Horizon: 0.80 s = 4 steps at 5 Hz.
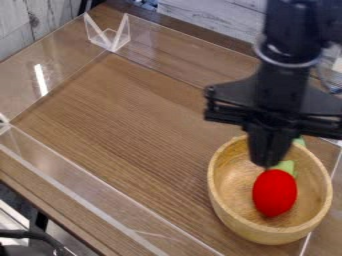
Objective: Move the red object to the left side of the table
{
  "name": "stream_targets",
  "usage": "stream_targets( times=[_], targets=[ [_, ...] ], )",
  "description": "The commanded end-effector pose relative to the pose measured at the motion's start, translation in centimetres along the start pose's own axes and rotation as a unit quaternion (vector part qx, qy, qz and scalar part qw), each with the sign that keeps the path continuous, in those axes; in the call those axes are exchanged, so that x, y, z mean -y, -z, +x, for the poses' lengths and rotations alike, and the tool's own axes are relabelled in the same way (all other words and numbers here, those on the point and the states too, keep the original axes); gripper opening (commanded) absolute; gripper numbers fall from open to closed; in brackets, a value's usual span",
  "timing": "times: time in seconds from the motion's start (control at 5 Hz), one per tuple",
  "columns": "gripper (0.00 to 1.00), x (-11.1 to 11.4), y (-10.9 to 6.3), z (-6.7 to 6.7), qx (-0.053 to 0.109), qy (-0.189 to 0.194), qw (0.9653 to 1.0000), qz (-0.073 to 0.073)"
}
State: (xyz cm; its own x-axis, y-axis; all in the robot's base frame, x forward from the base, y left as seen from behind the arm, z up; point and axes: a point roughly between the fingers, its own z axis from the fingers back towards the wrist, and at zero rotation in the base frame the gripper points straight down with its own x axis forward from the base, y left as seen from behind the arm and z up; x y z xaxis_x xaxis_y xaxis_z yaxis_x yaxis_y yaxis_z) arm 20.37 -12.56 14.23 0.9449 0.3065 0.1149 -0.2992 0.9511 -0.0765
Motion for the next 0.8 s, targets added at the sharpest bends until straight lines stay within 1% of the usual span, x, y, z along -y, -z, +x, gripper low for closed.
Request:
stream_targets(
  times=[0.0, 0.2, 0.4, 0.6],
  targets=[
    [0.0, 0.4, -1.3, 1.6, 0.018, -0.004, 0.9997, -0.016],
    [0.0, 0.1, -2.2, 2.7, 0.028, -0.01, 0.9994, -0.017],
    [0.0, 1.5, -0.6, 2.4, 0.024, -0.057, 0.9979, -0.018],
    [1.0, 1.2, 0.8, 1.9, 0.019, -0.087, 0.9957, -0.023]
  ],
)
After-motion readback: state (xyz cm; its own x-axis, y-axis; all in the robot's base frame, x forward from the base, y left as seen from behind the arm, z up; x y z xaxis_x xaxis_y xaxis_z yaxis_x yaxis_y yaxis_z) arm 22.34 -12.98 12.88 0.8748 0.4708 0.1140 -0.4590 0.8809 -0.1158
